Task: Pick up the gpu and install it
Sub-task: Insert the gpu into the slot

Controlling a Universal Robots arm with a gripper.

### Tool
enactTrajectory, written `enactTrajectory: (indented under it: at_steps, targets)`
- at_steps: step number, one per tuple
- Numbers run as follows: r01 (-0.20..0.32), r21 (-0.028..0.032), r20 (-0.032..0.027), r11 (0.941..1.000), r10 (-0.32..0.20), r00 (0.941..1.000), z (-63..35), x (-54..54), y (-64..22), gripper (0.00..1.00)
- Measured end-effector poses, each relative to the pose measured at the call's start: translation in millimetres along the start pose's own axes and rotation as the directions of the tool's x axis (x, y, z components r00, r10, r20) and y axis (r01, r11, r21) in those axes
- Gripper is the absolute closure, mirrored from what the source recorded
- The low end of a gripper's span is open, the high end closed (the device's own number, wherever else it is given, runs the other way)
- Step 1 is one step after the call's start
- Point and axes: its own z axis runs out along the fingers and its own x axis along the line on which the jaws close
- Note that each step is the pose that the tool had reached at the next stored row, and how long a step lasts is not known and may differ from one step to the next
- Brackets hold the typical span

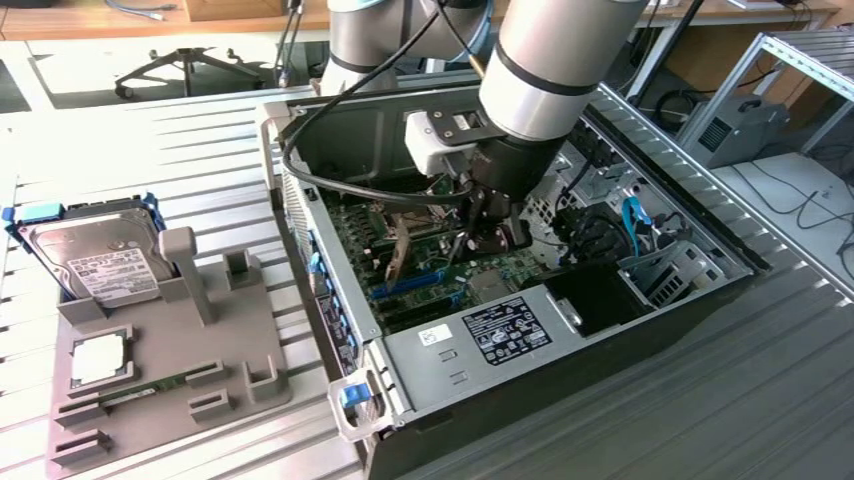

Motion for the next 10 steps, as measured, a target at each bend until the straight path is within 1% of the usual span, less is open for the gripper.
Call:
enactTrajectory:
  at_steps: [4,5,6,7,8,9,10]
  targets:
    - [0.000,0.0000,-0.0001,1.0000,0.000,1.0000,7.0,-0.4,3.0,0.73]
    - [0.000,0.0000,-0.0001,1.0000,0.000,1.0000,8.9,-2.8,8.3,0.73]
    - [0.000,0.0000,0.0001,1.0000,0.000,1.0000,11.0,-8.5,9.8,0.73]
    - [0.000,0.0000,0.0000,1.0000,0.000,1.0000,13.0,-13.2,16.2,0.73]
    - [0.000,0.0000,0.0000,1.0000,0.000,1.0000,14.6,-21.3,24.7,0.73]
    - [0.000,0.0001,0.0001,1.0000,0.000,1.0000,16.6,-26.2,30.2,0.73]
    - [0.000,0.0001,0.0002,1.0000,0.000,1.0000,17.3,-26.7,31.6,0.73]
